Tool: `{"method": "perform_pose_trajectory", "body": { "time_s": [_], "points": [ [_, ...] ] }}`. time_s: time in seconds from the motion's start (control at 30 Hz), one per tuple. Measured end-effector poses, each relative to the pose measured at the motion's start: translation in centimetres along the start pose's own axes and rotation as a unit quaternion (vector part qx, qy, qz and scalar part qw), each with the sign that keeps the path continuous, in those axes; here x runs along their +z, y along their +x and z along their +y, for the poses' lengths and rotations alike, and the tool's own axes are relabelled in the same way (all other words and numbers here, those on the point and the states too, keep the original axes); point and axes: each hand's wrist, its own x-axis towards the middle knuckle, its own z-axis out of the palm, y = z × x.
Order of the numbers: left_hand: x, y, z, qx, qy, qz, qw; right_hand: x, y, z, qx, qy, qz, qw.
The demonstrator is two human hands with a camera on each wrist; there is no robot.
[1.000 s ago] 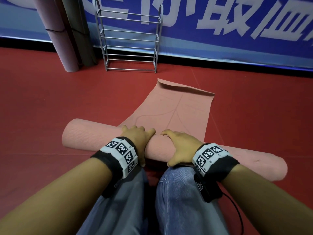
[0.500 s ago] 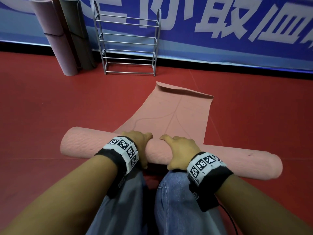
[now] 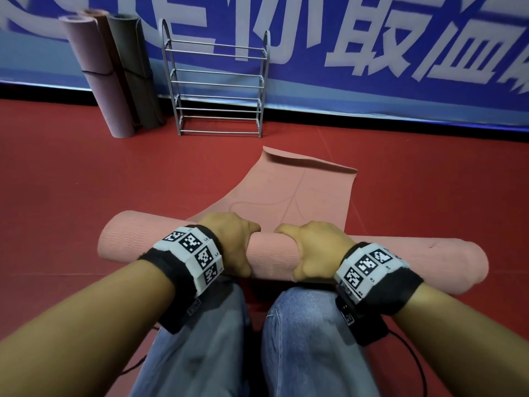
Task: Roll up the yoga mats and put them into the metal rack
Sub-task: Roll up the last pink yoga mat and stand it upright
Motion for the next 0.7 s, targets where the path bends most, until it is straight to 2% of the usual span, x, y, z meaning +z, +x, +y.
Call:
{"method": "perform_pose_trajectory", "body": {
  "time_s": [0.17,0.3,0.37,0.47,0.6,0.7],
  "points": [
    [-2.3,0.4,0.3,0.019,-0.074,-0.084,0.994,-1.8,-0.7,0.7,-0.019,0.059,-0.037,0.997],
    [-1.6,0.8,0.4,0.023,-0.101,-0.138,0.985,-0.7,-0.4,1.2,-0.021,0.101,-0.081,0.991],
    [-0.3,0.3,0.3,0.032,-0.079,-0.107,0.991,0.5,-0.1,1.5,-0.010,0.128,-0.101,0.987],
    [1.3,-0.7,0.1,0.040,0.046,-0.018,0.998,1.6,0.7,2.2,0.014,0.182,-0.124,0.975],
    [2.6,-0.7,0.6,0.013,0.100,-0.034,0.994,2.0,1.4,2.1,0.019,0.205,-0.149,0.967],
    [2.7,0.1,0.5,-0.008,0.072,-0.030,0.997,2.1,1.5,2.0,0.012,0.151,-0.107,0.983]
  ]
}}
